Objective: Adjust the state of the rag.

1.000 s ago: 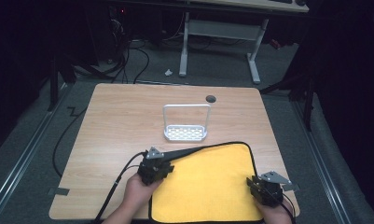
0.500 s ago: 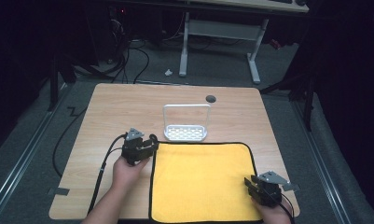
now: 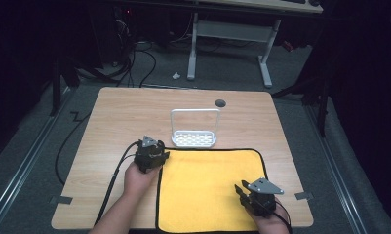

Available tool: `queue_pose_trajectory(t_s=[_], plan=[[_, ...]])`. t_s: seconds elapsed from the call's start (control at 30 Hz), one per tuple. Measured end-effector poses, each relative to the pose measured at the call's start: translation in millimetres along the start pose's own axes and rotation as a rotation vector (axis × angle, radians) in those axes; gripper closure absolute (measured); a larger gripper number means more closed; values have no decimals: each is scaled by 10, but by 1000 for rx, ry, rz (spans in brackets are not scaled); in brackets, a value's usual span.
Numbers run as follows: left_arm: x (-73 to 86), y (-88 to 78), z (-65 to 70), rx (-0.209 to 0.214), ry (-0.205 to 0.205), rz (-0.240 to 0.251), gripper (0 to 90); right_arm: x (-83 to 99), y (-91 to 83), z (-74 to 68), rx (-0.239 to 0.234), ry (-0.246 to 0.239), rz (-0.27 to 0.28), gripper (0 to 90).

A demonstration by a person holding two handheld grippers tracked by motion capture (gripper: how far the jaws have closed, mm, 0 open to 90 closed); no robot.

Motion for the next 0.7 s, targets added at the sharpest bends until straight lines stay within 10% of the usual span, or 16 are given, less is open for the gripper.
queue_pose_trajectory(t_s=[0.23,0.7], plan=[[12,0,83,-31,85,12,750,-166,175,-286,-71,-93,-15,638],[22,-25,20,40,6,15,840,-374,623,-999,-214,-201,-41,487]])
Point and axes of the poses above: each handheld gripper's, and its own axes: y roughly forward along the jaws, x roughly out of its underside, z roughly to its right, the point moved 5 cm from there along y, roughly forward along the jaws, and after that the axes turned 13 degrees about -x, right-handed, at the moved point
